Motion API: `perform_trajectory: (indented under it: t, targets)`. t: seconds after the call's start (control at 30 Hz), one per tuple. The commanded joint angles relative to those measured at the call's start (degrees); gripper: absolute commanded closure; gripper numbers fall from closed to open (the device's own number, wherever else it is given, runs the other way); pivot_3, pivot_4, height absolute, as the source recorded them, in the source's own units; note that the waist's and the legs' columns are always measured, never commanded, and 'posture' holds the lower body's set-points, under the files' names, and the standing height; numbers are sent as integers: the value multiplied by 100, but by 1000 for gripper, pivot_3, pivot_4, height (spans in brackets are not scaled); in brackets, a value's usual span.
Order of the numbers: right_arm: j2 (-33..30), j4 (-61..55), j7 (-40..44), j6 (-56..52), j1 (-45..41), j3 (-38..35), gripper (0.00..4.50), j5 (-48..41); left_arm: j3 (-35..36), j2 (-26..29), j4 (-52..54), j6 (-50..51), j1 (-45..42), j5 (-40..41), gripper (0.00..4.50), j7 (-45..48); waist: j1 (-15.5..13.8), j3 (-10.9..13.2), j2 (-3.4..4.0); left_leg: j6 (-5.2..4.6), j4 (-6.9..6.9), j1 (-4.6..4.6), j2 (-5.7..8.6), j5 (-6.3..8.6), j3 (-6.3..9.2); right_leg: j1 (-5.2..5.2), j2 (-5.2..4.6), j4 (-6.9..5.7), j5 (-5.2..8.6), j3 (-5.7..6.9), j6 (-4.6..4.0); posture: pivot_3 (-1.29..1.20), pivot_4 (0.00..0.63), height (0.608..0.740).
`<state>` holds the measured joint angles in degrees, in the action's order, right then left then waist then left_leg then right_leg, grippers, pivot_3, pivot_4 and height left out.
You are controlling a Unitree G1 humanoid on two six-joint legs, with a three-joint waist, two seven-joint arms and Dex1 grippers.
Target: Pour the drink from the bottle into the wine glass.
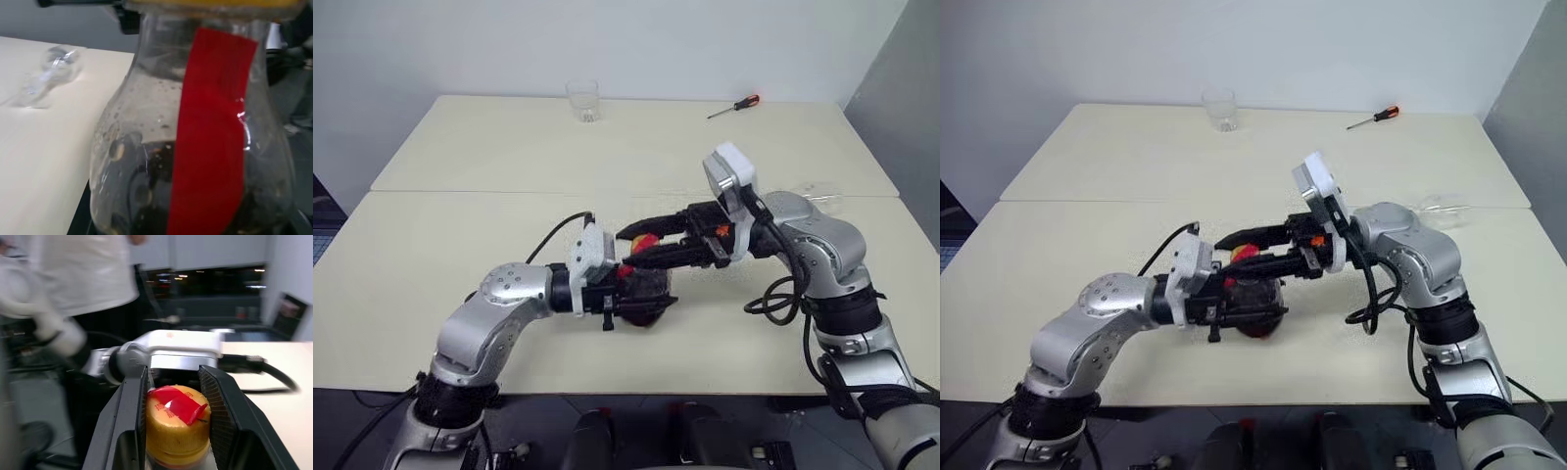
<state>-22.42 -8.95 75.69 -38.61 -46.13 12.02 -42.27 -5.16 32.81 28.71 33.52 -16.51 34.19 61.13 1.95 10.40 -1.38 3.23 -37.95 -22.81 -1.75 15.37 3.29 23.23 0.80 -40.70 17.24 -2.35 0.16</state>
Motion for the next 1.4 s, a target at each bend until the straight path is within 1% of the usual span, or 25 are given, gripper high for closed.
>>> perform_trajectory:
  t: [0.03,0.1,0.23,0.37,0.53,0.7,0.8,0.93,1.03,1.1,1.2,1.4]
  targets:
    - [-89,-406,773,170,107,460,3218,-44,685,114,771,-274,160,759,2553,134,-6,2,2,0,0,0,0,0,0,0,0,1,0,-1,0,0,150,740]
    - [-71,-476,928,358,158,580,3218,28,727,159,884,-267,236,865,2553,52,-10,3,3,0,-1,0,0,0,0,-1,0,1,0,0,0,0,150,740]
    - [27,-344,834,450,108,604,3218,67,712,130,902,-236,165,931,2553,-183,-28,3,2,0,-3,1,4,0,4,-5,0,1,1,6,2,0,150,740]
    - [10,-139,752,344,-13,555,1837,85,639,125,874,-271,125,901,2553,-262,-19,5,2,0,-3,-1,2,0,1,-4,1,4,0,3,1,0,150,740]
    - [-119,19,417,41,-132,268,57,55,568,90,803,-235,77,862,2553,-408,-20,6,5,1,-2,0,4,0,2,-4,1,6,0,3,1,0,150,740]
    - [-387,-127,-62,-378,-165,-179,24,-85,598,117,636,-258,98,792,2553,-536,-21,7,4,1,-2,-1,6,0,1,-4,0,8,0,2,1,0,150,740]
    - [-427,-367,-660,-608,-129,-527,24,-162,620,85,272,-304,-20,591,2553,-716,-21,7,5,0,-1,0,7,0,0,-4,1,8,0,1,1,0,150,740]
    - [-244,-712,-1673,-602,-88,-958,24,-73,582,-12,-242,-244,-135,300,2553,-1125,-19,7,5,0,0,-1,10,0,0,-4,3,8,0,2,1,0,150,740]
    - [-172,-1118,-2212,-777,28,-1104,24,-195,504,-171,-543,-221,-288,140,2553,-1390,-21,7,4,0,1,-3,8,0,0,-2,2,10,0,1,1,0,150,740]
    - [14,-1293,-2824,-782,76,-1075,24,32,342,-245,-761,-337,-367,-55,2553,-1366,-19,7,4,1,1,-5,7,0,1,-2,1,12,0,1,1,0,150,740]
    - [213,-1377,-3379,-555,116,-855,24,503,225,-348,-1258,-592,-583,-320,2553,-1262,-18,7,4,1,1,-4,9,-1,-1,-2,1,10,0,0,1,0,150,740]
    - [518,-1066,-3856,-434,-90,-517,24,973,74,-494,-1751,-963,-932,-608,2553,-1062,-13,7,5,1,2,-5,9,-1,-5,0,1,11,-1,-1,1,0,150,740]
